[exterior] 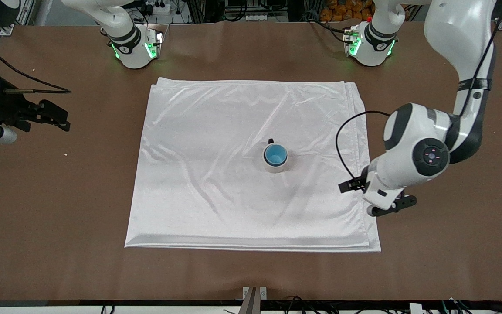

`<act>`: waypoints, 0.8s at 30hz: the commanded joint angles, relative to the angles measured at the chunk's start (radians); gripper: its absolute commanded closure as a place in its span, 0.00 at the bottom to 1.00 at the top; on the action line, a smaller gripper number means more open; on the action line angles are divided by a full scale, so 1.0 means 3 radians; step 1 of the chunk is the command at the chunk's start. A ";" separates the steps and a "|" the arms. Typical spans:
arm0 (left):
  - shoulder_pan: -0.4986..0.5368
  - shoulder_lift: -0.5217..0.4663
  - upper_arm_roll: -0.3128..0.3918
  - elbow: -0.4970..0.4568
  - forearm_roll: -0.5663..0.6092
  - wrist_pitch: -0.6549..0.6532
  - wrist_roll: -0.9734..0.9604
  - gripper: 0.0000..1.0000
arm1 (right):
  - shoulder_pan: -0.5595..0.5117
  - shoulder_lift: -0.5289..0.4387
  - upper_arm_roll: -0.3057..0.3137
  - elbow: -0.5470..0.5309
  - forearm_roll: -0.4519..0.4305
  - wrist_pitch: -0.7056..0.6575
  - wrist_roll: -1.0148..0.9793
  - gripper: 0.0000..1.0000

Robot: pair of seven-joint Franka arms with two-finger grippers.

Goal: Place blue cup into white mug on cloth

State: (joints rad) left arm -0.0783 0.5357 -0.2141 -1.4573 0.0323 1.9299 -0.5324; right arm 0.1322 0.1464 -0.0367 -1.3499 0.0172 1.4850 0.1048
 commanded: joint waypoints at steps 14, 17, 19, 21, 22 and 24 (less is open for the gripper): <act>0.0629 -0.0798 -0.0104 -0.0858 0.0030 -0.0036 0.0900 0.00 | -0.0165 -0.0345 0.0041 -0.0629 0.0055 0.0593 -0.0303 0.00; 0.0685 -0.0982 -0.0110 -0.1017 -0.0011 -0.0036 0.0921 0.00 | -0.0170 -0.0365 0.0041 -0.0660 0.0050 0.0598 -0.0314 0.00; 0.0685 -0.1100 -0.0110 -0.1099 -0.0016 -0.0047 0.0946 0.00 | -0.0165 -0.0396 0.0041 -0.0685 0.0050 0.0593 -0.0314 0.00; 0.0685 -0.1223 -0.0104 -0.1186 -0.0016 -0.0052 0.0997 0.00 | -0.0165 -0.0431 0.0041 -0.0721 0.0050 0.0588 -0.0314 0.00; 0.0685 -0.1284 -0.0104 -0.1222 -0.0021 -0.0062 0.1033 0.00 | -0.0170 -0.0452 0.0036 -0.0741 0.0050 0.0588 -0.0314 0.00; 0.0685 -0.1356 -0.0099 -0.1232 -0.0021 -0.0138 0.1069 0.00 | -0.0170 -0.0462 0.0036 -0.0762 0.0050 0.0588 -0.0319 0.00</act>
State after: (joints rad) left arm 0.1118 0.2525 -0.2417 -1.7294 0.0327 1.9105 -0.2573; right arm 0.0980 0.0627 -0.0364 -1.5149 0.0178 1.6451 0.0282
